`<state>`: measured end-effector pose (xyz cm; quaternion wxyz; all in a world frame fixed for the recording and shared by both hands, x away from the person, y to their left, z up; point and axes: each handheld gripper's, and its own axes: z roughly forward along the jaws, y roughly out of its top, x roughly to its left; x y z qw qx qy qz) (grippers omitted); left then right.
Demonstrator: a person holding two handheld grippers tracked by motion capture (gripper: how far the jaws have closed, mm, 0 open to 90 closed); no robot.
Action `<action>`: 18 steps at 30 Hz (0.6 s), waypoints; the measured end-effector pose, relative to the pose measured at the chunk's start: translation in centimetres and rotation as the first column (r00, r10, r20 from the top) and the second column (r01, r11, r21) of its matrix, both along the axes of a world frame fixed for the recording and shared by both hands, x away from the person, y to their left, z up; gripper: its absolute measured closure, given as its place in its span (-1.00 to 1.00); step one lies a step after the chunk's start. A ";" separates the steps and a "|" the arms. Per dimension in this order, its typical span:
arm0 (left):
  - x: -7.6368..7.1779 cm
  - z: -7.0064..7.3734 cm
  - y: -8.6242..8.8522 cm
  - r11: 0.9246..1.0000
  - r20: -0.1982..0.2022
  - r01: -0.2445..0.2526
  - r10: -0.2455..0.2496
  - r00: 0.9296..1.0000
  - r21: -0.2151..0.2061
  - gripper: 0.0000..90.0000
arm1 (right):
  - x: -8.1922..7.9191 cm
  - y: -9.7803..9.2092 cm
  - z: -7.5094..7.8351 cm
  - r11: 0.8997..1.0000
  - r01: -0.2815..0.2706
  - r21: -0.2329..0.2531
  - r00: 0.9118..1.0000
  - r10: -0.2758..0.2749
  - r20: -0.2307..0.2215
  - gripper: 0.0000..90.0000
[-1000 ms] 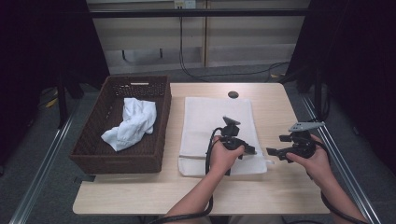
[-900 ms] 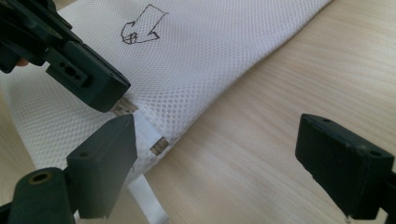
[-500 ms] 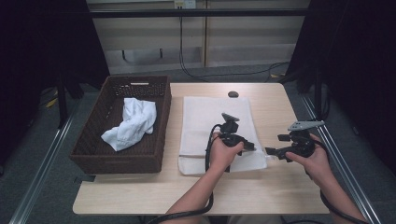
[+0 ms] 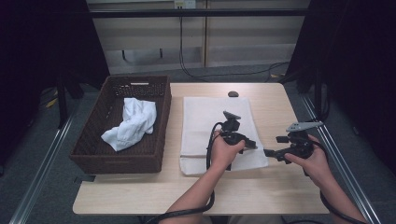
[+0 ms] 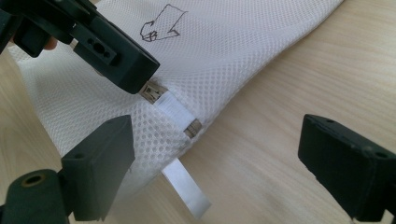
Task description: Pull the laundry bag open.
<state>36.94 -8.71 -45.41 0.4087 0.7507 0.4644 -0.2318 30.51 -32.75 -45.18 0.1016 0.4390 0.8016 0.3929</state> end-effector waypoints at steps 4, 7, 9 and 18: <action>0.0 0.0 0.1 1.000 0.001 0.003 -0.003 1.000 -0.001 0.94 | 0.1 0.6 -0.2 1.000 -0.020 0.008 0.999 0.020 -0.025 -0.82; 0.0 0.1 0.1 1.000 -0.001 -0.002 0.002 1.000 -0.003 0.94 | 0.1 1.1 -0.3 0.999 -0.031 0.012 0.999 0.032 -0.035 -0.86; 0.1 0.1 0.2 1.000 -0.003 -0.002 0.002 1.000 -0.009 0.94 | 0.2 1.3 -0.4 0.999 -0.050 0.013 0.998 0.050 -0.039 -0.86; 0.2 0.4 0.3 1.000 -0.006 -0.011 0.011 1.000 -0.026 0.94 | 0.4 1.6 -0.9 0.999 -0.031 0.044 0.995 0.035 -0.095 -0.88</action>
